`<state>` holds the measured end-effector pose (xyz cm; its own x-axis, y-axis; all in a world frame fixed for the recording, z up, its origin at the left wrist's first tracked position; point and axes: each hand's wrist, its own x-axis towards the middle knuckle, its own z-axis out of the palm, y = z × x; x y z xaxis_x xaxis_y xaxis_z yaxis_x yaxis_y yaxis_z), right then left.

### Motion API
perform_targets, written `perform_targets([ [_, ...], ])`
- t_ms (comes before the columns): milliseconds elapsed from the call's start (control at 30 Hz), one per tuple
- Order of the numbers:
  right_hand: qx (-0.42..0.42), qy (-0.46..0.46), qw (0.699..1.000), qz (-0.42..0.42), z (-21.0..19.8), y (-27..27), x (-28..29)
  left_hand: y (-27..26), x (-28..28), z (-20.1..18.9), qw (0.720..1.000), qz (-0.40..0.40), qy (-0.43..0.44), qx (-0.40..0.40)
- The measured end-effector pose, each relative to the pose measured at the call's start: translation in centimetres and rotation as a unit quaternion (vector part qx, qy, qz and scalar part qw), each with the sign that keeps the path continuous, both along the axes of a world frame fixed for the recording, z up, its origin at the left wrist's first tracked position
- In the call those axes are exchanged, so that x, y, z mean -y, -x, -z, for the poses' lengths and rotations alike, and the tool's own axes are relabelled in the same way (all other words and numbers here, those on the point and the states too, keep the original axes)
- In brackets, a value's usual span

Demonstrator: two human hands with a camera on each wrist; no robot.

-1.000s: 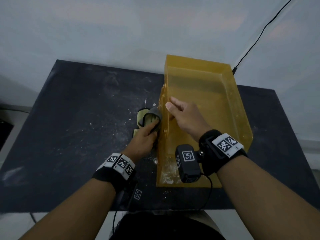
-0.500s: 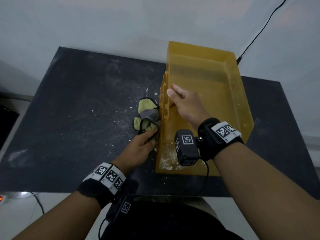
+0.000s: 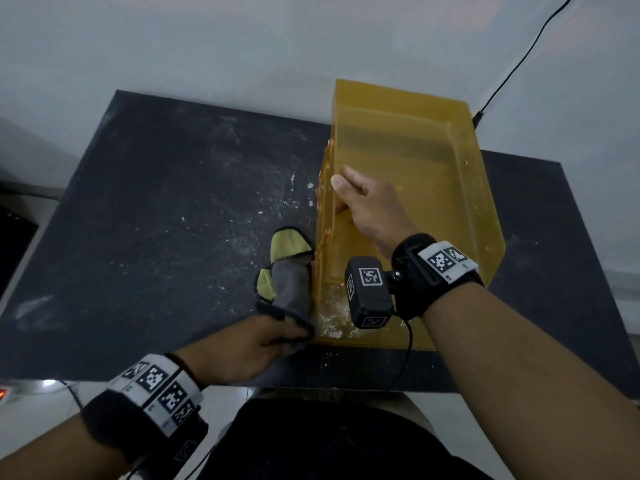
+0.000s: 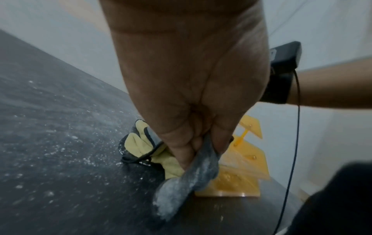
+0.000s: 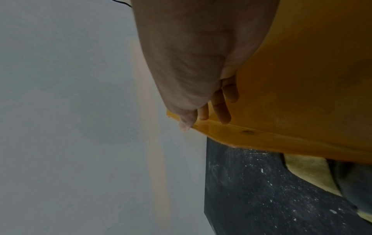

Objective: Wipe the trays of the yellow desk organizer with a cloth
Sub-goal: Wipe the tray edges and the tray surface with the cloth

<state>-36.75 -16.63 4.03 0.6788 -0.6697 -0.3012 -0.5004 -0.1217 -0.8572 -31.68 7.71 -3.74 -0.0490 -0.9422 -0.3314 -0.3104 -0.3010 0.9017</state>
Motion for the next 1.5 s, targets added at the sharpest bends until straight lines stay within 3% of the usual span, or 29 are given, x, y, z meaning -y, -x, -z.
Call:
perform_targets([
  [67,-0.001,0.0,1.0,-0.001,0.0,0.1,-0.1,-0.3,-0.2,-0.1,0.999,-0.009,-0.02,-0.031],
  [133,-0.002,0.001,1.0,-0.005,0.0,0.0,-0.1,-2.0,0.3,-0.1,0.983,-0.151,-0.037,-0.102],
  [233,-0.004,0.007,1.0,-0.008,-0.2,0.1,0.0,-5.5,2.8,-0.2,0.91,-0.351,-0.013,-0.218],
  [333,-0.006,0.016,1.0,-0.018,-0.2,0.2,0.2,-7.3,7.1,-1.0,0.895,-0.411,0.018,-0.172],
  [500,-0.003,0.018,1.0,-0.02,-0.2,0.0,0.2,-9.5,15.1,0.7,0.927,-0.37,0.006,-0.068],
  [600,-0.009,0.024,0.999,-0.034,-0.2,0.0,0.4,-10.7,18.1,3.1,0.942,-0.329,-0.036,-0.064],
  [733,-0.016,0.025,0.999,-0.038,-0.4,-0.2,0.6,-11.1,19.6,4.4,0.94,-0.331,-0.044,-0.074],
  [1000,-0.016,0.021,0.999,-0.03,-0.5,-0.2,0.6,-9.0,17.2,2.8,0.946,-0.311,-0.037,-0.08],
  [1367,-0.014,0.014,0.999,-0.028,-0.1,-0.1,0.7,-5.0,11.4,3.6,0.949,-0.293,-0.064,-0.098],
  [1500,-0.009,0.017,0.999,-0.026,-0.3,-0.2,0.6,-3.9,9.4,3.0,0.961,-0.264,-0.058,-0.054],
])
